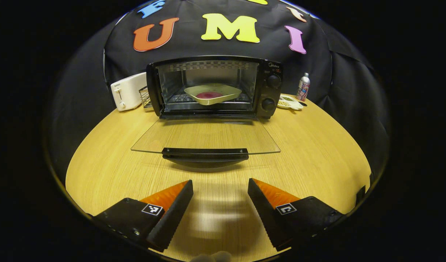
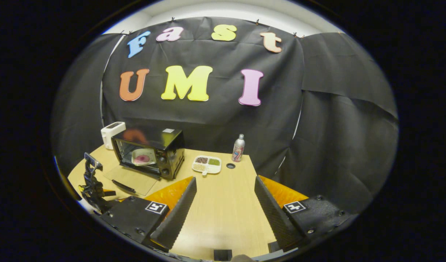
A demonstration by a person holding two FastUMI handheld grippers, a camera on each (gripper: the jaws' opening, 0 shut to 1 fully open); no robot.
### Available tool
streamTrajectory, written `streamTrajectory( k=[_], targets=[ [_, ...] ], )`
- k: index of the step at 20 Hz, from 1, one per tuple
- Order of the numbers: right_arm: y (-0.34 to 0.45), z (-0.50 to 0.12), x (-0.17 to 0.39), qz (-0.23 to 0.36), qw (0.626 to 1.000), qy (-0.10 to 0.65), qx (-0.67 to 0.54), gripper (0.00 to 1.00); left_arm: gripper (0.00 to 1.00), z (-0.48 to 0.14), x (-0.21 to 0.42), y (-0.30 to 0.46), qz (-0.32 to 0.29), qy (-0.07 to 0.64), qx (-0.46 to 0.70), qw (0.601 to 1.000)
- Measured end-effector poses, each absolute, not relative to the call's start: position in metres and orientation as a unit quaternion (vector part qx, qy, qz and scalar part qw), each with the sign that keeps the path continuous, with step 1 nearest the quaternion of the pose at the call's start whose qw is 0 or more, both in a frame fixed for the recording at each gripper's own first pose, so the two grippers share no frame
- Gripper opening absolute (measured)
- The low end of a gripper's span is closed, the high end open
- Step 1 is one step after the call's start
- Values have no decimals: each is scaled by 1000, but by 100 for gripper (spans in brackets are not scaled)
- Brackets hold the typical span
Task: Open the electric oven with the left hand, put the food in, and close the electric oven.
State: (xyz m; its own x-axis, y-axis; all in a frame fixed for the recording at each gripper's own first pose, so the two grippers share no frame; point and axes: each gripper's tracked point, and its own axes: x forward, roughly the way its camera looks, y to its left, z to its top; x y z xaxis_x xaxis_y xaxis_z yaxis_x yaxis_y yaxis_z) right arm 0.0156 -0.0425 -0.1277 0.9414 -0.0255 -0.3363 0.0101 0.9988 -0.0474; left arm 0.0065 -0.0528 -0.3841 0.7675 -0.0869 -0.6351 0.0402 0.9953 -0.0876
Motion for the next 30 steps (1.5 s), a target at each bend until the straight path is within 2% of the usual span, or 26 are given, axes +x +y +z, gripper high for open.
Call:
streamTrajectory(
  k=[4,5,7,8,9,10,15,16,17,22,23,30],
  targets=[
    [-44,-134,21,-18,983,181,-17,97,97,-395,16,-46,-31,348,-29,937],
    [-43,-136,22,-19,983,184,-14,100,97,-396,17,-44,-32,350,-26,936],
    [-41,-138,23,-22,982,189,-14,97,97,-398,22,-39,-33,351,-19,935],
    [-39,-138,24,-22,981,191,-14,100,97,-399,24,-38,-34,351,-17,935],
    [-38,-138,25,-23,981,192,-14,97,97,-399,25,-35,-34,351,-15,936],
    [-36,-137,26,-23,981,192,-14,100,97,-398,28,-34,-33,350,-15,936],
    [-30,-134,32,-25,982,189,-12,97,97,-397,35,-32,-35,355,-23,934],
    [-28,-133,32,-26,982,188,-10,100,98,-396,35,-31,-36,355,-23,934],
    [-27,-134,31,-27,982,188,-9,97,97,-393,36,-30,-36,354,-25,934],
    [-24,-135,29,-34,981,191,-1,97,97,-369,44,-24,-35,342,-30,939],
    [-24,-137,29,-35,981,192,3,100,97,-366,45,-24,-38,337,-28,940],
    [-14,-138,33,-33,981,192,16,97,96,-339,57,-20,-37,312,-22,949]
  ],
)
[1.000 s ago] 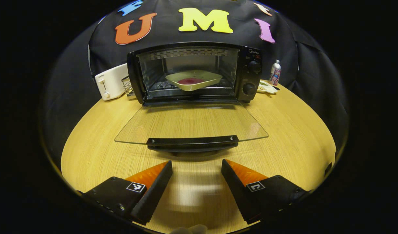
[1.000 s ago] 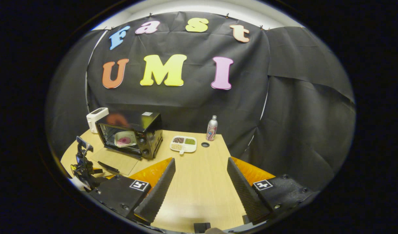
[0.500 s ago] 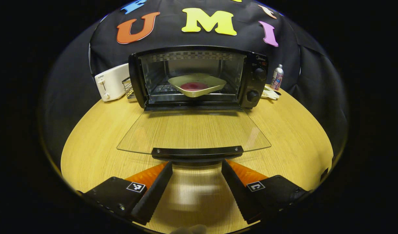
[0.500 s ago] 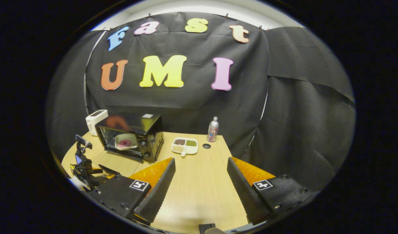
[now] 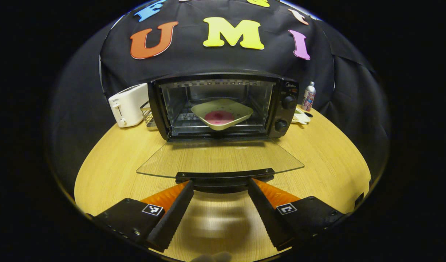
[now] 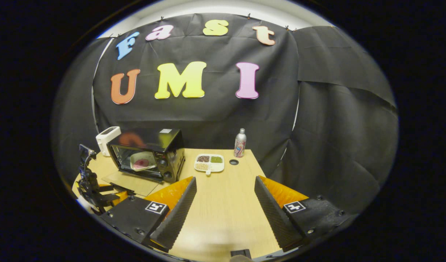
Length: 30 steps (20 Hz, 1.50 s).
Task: Open the electric oven with the left hand, put the food in, and close the electric oven.
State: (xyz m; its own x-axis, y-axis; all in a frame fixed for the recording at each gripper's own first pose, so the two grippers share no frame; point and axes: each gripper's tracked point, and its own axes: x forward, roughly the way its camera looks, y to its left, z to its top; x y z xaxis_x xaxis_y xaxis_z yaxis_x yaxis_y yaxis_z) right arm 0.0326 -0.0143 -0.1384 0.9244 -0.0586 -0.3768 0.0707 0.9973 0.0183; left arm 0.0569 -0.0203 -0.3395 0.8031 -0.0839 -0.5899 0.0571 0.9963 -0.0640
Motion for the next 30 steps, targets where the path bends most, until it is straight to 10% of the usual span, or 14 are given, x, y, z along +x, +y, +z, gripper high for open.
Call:
streamTrajectory(
  k=[30],
  targets=[
    [-20,-126,24,-60,981,176,51,97,97,-258,127,-6,-21,237,-37,971]
  ],
)
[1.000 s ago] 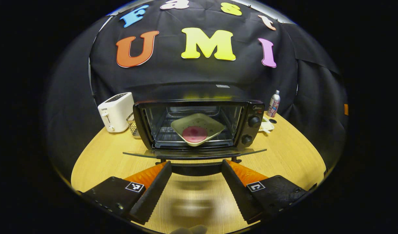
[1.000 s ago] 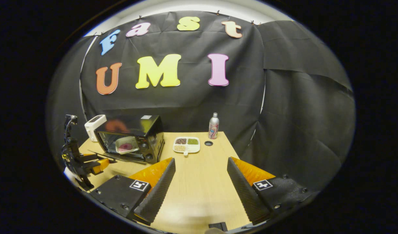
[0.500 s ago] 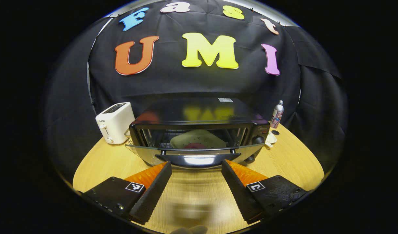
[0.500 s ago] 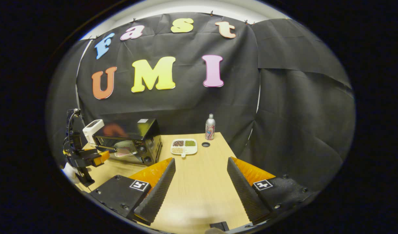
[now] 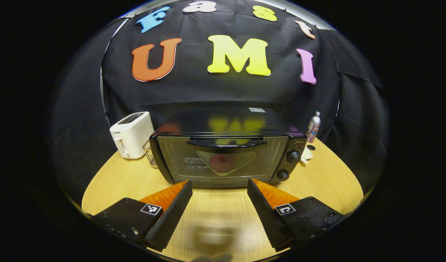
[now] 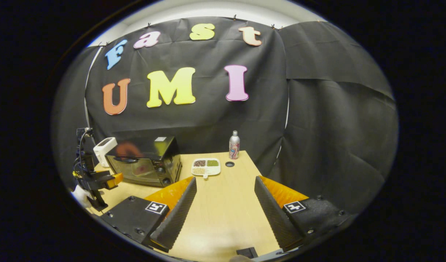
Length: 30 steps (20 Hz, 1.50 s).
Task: Open the electric oven with the left hand, put the food in, and close the electric oven.
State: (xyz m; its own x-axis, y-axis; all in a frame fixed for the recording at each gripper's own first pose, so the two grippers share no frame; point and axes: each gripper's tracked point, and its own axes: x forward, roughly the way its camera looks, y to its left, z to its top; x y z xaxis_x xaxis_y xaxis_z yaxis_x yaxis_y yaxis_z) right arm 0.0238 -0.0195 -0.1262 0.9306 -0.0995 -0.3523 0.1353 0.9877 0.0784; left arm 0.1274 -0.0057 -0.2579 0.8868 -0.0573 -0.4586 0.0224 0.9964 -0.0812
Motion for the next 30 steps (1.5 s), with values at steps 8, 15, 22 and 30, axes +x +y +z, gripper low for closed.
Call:
streamTrajectory(
  k=[8,15,22,30],
  targets=[
    [12,-99,15,-31,987,152,45,97,97,-211,88,-7,-34,203,-34,978],
    [33,-39,1,-16,995,95,23,97,97,-66,42,14,-29,81,-23,996],
    [31,37,-27,10,1000,7,29,97,96,30,-32,36,3,0,-27,1000],
    [-11,46,-48,1,1000,-13,29,97,96,57,-71,23,21,-22,-33,999]
  ],
)
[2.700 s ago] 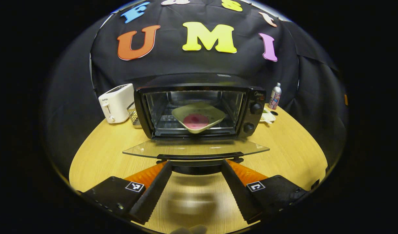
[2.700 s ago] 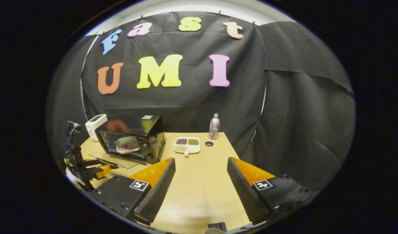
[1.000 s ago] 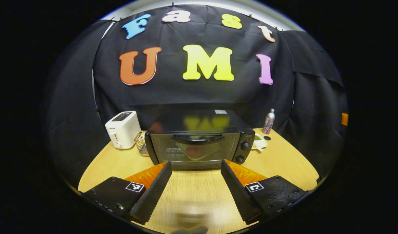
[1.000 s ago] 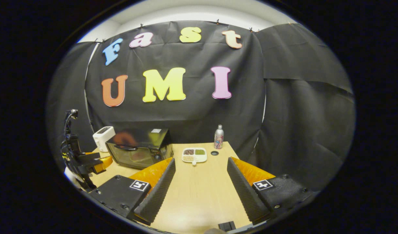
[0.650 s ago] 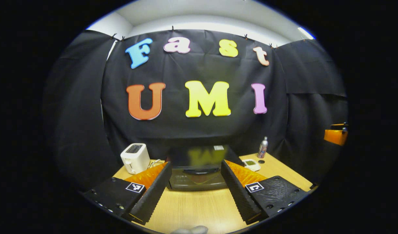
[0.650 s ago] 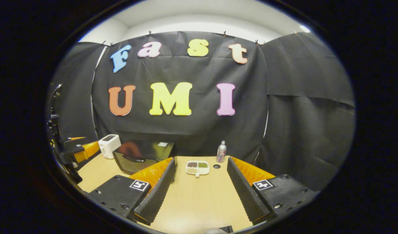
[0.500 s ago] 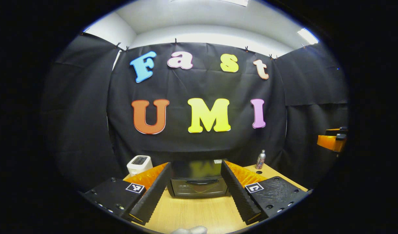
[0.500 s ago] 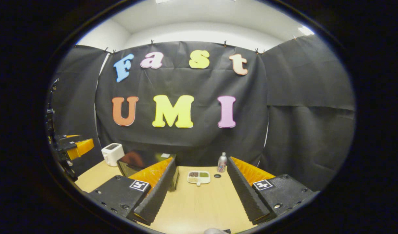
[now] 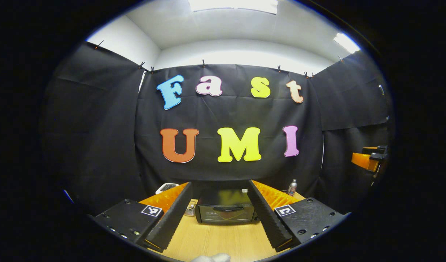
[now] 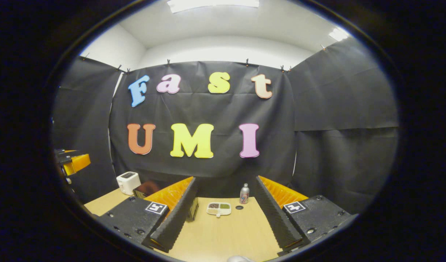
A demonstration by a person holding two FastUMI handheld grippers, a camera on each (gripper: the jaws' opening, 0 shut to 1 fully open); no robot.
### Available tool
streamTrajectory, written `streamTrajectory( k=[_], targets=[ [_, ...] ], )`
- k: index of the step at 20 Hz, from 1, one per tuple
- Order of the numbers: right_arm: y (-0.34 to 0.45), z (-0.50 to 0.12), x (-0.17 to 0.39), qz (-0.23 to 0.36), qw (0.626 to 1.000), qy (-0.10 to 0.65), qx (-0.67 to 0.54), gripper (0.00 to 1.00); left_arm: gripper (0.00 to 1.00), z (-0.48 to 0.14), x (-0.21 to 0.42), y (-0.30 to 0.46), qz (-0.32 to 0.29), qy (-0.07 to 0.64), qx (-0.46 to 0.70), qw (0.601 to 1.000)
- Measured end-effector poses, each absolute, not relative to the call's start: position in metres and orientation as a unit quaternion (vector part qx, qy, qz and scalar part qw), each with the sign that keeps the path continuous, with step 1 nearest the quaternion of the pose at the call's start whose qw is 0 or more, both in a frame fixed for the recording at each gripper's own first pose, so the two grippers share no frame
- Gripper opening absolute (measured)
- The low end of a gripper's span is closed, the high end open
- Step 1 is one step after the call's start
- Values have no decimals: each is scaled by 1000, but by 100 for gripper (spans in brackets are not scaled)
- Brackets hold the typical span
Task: Open the electric oven with the left hand, put the food in, and close the electric oven.
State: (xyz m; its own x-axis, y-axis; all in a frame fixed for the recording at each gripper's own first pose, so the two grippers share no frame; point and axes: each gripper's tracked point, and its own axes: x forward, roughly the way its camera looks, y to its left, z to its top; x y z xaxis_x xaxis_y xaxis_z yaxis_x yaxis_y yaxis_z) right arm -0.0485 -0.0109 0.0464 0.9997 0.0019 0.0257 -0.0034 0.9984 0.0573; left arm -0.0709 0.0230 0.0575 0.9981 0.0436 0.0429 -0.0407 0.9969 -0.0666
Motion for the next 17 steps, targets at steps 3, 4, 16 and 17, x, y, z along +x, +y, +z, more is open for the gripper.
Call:
streamTrajectory(
  k=[3,4,16,17],
  targets=[
    [-19,43,-54,5,999,-11,32,97,96,58,-72,17,25,-21,-34,999],
    [-22,43,-54,3,999,-10,32,96,96,57,-72,15,25,-19,-33,999],
    [-32,58,-50,17,998,-31,44,96,96,63,-62,-6,12,-24,-56,998],
    [-33,59,-50,16,998,-32,45,97,96,64,-61,-7,10,-24,-58,998]
  ],
)
